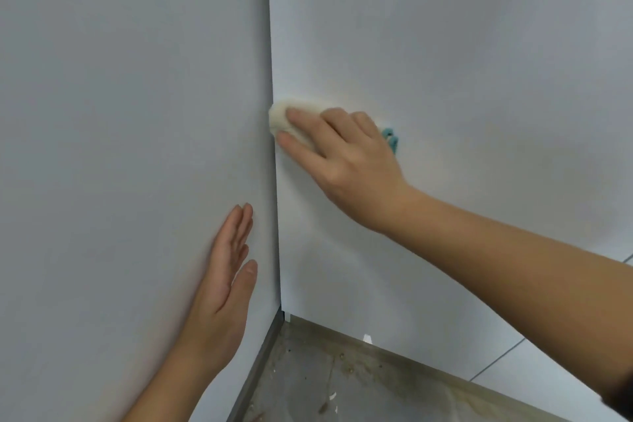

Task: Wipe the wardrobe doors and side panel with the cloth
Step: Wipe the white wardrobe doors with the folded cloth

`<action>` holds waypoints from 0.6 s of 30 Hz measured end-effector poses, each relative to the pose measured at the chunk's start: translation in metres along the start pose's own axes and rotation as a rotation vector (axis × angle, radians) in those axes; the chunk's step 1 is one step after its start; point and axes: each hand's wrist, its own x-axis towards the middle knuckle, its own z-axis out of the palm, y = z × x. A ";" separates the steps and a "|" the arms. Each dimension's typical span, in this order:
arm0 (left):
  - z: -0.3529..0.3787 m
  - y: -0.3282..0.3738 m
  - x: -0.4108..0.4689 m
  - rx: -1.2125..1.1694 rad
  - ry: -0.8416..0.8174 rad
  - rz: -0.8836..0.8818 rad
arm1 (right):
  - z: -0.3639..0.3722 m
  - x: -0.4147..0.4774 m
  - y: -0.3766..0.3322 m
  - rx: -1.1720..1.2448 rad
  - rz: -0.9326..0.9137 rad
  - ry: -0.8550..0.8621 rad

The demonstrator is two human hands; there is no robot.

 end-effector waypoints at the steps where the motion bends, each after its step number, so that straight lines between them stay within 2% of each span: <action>1: 0.000 0.000 -0.001 0.001 -0.002 0.004 | 0.005 -0.007 -0.008 0.001 -0.015 -0.032; 6: 0.000 -0.001 -0.002 0.000 -0.017 0.017 | 0.021 -0.044 -0.038 0.060 -0.120 -0.167; 14: -0.001 -0.002 -0.002 0.038 -0.030 0.009 | 0.042 -0.116 -0.071 0.055 -0.432 -0.509; 16: 0.000 -0.001 -0.003 0.034 -0.030 0.000 | 0.034 -0.110 -0.064 0.070 -0.434 -0.531; 18: 0.000 -0.001 -0.003 0.046 -0.023 0.004 | 0.020 -0.092 -0.044 0.089 -0.354 -0.443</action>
